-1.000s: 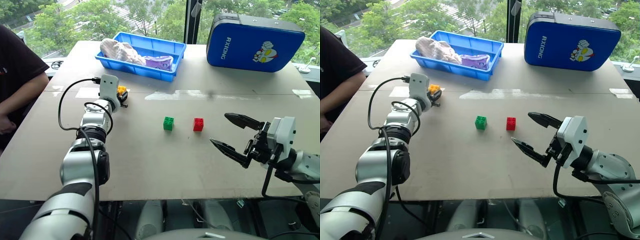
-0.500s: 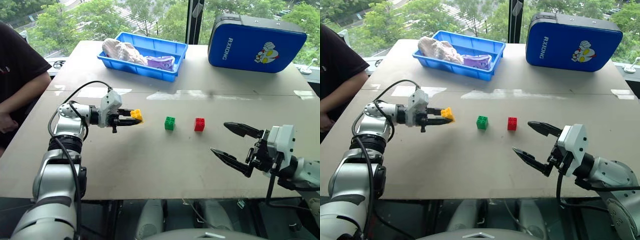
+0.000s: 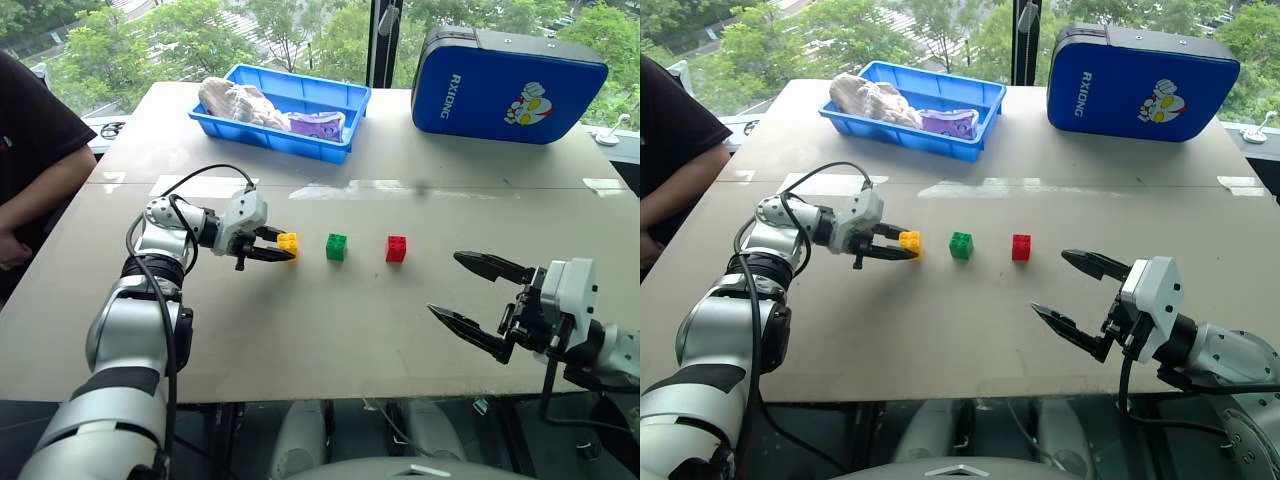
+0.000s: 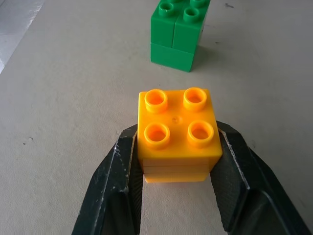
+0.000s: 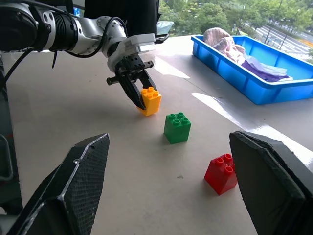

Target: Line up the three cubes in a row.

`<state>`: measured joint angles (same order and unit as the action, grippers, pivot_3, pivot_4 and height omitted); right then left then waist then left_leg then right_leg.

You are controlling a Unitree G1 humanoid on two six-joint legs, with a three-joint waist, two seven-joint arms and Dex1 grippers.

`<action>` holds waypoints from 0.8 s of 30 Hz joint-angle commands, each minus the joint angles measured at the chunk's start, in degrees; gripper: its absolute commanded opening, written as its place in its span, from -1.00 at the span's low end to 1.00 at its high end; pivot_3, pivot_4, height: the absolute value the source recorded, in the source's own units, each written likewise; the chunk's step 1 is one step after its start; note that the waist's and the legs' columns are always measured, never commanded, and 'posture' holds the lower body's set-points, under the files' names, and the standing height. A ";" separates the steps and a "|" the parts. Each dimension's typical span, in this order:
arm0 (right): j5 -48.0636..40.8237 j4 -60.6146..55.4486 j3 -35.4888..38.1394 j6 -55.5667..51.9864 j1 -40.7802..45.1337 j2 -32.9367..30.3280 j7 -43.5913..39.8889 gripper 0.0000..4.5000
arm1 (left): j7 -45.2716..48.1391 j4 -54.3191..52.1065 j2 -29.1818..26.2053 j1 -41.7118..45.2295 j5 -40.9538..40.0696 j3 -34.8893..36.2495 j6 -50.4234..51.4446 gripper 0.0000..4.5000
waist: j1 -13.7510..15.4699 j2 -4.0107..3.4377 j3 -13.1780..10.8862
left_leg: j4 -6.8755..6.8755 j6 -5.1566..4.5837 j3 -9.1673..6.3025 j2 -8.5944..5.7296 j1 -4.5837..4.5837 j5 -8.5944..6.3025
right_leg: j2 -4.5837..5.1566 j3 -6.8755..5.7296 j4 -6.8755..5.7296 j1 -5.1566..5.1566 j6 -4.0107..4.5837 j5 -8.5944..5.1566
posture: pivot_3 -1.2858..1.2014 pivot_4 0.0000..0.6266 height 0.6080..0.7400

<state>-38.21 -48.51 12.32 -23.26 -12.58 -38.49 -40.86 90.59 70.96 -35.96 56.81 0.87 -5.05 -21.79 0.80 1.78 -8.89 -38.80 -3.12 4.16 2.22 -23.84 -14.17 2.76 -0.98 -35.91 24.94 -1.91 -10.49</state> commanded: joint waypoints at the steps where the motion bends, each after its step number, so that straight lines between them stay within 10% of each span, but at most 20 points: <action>1: -0.90 -2.31 2.36 0.91 -0.52 -0.57 0.34 0.80 | 1.08 -0.10 -0.10 2.12 -0.05 0.89 -1.14 -0.43 | 0.03 0.00 0.00 | 0.00 0.00 -0.01 -0.01 0.00 0.00 | 0.01 0.01 0.00 0.00 0.00 0.00 | 0.03 -0.52 1.00; 24: -2.92 -3.62 4.29 0.30 -1.85 -2.29 1.35 0.80 | 0.93 2.35 1.04 5.21 2.40 -0.14 -1.20 -0.43 | 0.03 0.00 0.00 | -0.01 -0.01 -0.04 -0.03 0.00 0.00 | 0.01 0.02 0.00 0.00 -0.01 0.00 | 0.03 -0.52 1.00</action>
<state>-40.49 -50.14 15.01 -23.46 -14.72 -40.34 -39.93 92.05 73.19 -34.55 60.96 3.04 -5.76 -21.85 0.82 1.79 -8.89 -38.81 -3.13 4.12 2.19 -23.85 -14.18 2.77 -0.96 -35.91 24.94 -1.91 -10.49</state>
